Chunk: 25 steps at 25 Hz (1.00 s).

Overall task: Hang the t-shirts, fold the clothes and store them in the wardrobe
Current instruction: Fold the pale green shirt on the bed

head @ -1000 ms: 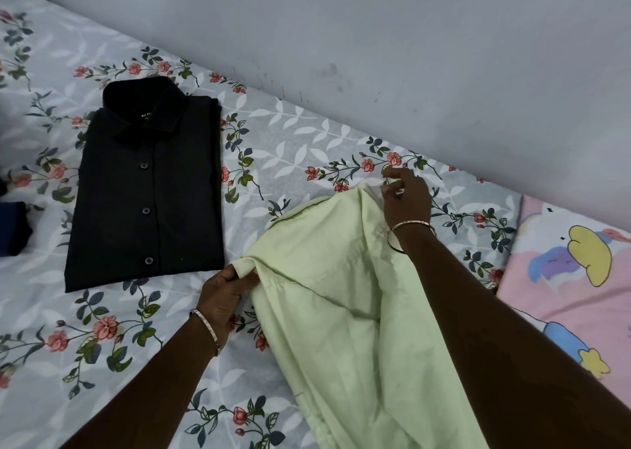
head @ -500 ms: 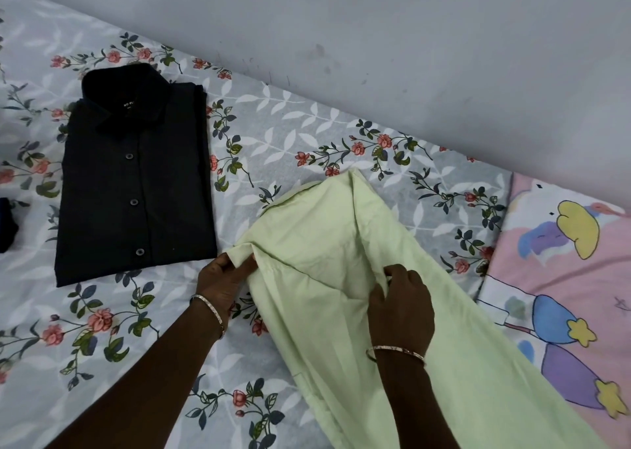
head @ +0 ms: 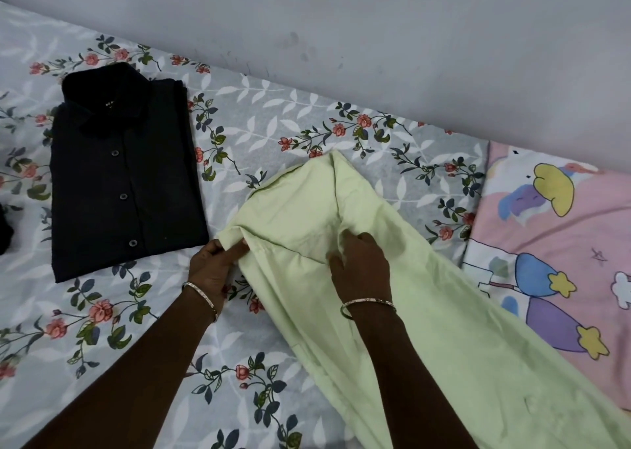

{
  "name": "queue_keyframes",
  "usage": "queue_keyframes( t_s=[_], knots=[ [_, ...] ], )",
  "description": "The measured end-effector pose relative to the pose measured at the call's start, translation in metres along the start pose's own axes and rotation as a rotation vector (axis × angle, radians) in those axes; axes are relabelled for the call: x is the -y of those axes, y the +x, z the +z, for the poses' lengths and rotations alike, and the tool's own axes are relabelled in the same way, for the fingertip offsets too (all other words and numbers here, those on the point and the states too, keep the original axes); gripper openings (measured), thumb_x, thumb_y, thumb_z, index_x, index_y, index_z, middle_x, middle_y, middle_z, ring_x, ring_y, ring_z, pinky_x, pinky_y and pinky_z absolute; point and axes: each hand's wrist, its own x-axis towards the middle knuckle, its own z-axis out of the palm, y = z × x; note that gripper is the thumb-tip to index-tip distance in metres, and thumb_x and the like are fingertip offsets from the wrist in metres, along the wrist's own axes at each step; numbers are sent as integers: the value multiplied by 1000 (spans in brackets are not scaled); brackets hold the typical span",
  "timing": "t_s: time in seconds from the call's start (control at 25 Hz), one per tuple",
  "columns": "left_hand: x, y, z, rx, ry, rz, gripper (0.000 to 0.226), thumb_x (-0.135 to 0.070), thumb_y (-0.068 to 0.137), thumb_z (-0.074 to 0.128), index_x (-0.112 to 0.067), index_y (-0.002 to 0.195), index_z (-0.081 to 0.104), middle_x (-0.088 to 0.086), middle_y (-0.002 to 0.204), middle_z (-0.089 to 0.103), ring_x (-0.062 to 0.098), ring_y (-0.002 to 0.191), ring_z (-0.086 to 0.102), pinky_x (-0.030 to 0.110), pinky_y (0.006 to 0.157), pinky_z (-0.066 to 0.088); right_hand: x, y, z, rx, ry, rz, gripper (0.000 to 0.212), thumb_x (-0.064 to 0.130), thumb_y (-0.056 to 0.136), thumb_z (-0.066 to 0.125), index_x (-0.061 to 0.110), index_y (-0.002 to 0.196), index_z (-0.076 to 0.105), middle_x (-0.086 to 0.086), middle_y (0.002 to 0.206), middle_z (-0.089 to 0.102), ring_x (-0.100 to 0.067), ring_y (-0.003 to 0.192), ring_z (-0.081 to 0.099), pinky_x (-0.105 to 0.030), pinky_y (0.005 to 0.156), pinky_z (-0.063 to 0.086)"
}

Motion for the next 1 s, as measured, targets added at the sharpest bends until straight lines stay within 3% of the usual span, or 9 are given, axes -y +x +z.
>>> queue_keyframes(
  t_s=[0.12,0.2,0.28,0.4,0.56,0.68,0.8,0.88,1.0],
  knots=[
    [-6,-9,-4,-67,-60,-21,13,-9,88,64,-15,77,59,-1,60,58,10,48,52,18,40,42,-16,-33,-5,-177,56,42,40,25,90,62,15,129,62,-10,120,63,-33,111,58,-43,85,46],
    [-2,-22,-8,-255,119,129,12,-20,88,66,-17,82,57,-1,67,53,13,54,50,24,50,45,-39,-63,-3,-253,-45,75,54,47,90,53,25,139,54,-3,140,55,-29,131,50,-49,94,43],
    [8,-51,-4,-384,376,480,15,-23,88,70,-20,89,56,-2,75,59,18,67,56,30,65,49,-68,-88,2,-101,-103,120,72,70,90,31,40,156,25,6,165,23,-23,152,20,-55,112,28],
    [24,-89,29,-83,607,792,14,-26,87,68,-18,87,57,-1,73,62,11,67,59,21,64,46,-92,-112,11,72,-136,110,84,83,86,14,44,155,-13,11,167,-12,-18,154,-14,-52,123,0],
    [52,-86,85,246,804,298,54,-73,73,58,-24,94,61,-2,79,71,21,78,70,39,74,58,-72,-122,15,107,-110,113,97,89,80,-1,31,155,-21,6,164,-25,-21,150,-26,-52,122,-9],
    [68,-78,108,234,883,93,55,-66,64,77,-25,95,59,4,95,71,29,91,69,47,86,57,-68,-134,8,94,-16,50,90,83,84,-6,33,158,-13,9,166,-17,-12,152,-18,-48,123,-5],
    [74,-71,111,259,817,97,41,-53,58,72,-21,81,61,13,95,72,38,94,68,52,87,55,-99,-132,-15,-211,148,159,68,63,96,27,30,155,31,2,160,34,-17,150,26,-50,117,27],
    [83,-71,108,220,786,127,39,-52,65,68,-18,82,58,12,91,69,38,92,67,54,85,55,-140,-126,-29,-448,-30,229,60,52,95,37,21,145,49,-5,148,52,-26,140,44,-51,108,38],
    [97,-81,113,135,769,302,26,-29,90,68,-8,98,57,4,86,61,33,91,62,39,84,50,-206,-116,-53,-460,-224,348,57,52,91,38,21,134,58,-9,131,60,-33,127,54,-48,102,34]
  ],
)
